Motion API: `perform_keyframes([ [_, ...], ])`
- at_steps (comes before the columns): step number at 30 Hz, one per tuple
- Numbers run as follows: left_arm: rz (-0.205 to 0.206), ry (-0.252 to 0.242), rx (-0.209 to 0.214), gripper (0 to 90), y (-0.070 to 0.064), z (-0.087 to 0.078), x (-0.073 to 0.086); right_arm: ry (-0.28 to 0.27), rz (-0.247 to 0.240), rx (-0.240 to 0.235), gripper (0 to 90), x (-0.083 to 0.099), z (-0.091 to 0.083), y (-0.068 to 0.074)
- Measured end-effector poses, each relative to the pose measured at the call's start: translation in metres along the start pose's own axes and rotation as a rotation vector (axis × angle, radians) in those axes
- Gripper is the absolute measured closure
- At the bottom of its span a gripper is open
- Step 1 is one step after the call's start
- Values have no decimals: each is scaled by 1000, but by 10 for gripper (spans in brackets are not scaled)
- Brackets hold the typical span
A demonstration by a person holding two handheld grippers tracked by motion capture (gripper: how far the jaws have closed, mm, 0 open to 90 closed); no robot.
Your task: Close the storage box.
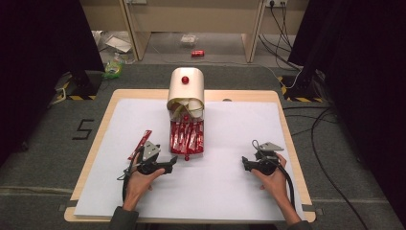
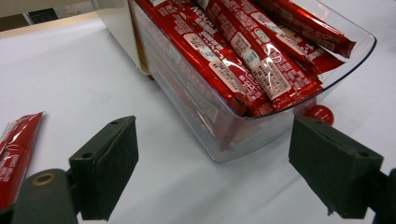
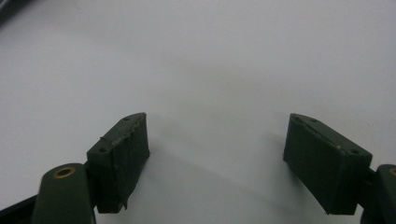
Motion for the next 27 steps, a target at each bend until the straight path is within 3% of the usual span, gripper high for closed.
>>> perform_keyframes([
  [11, -1, -7, -5, 152, 1, 2, -1, -1, 0, 0, 225, 0, 0, 0],
  [22, 12, 23, 12, 156, -4, 12, 1, -4, -3, 3, 225, 0, 0, 0],
  [27, 21, 23, -8, 156, -3, 11, 0, -4, -2, 3, 225, 0, 0, 0],
])
Point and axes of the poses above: each handheld gripper's, and its own axes: z roughly forward along the jaws, x roughly out of its underside, y roughly to its left, the point moved 5 cm from there along z, roughly forward along the jaws, and after that the axes turned 5 degrees about x, right-handed, at the moved point
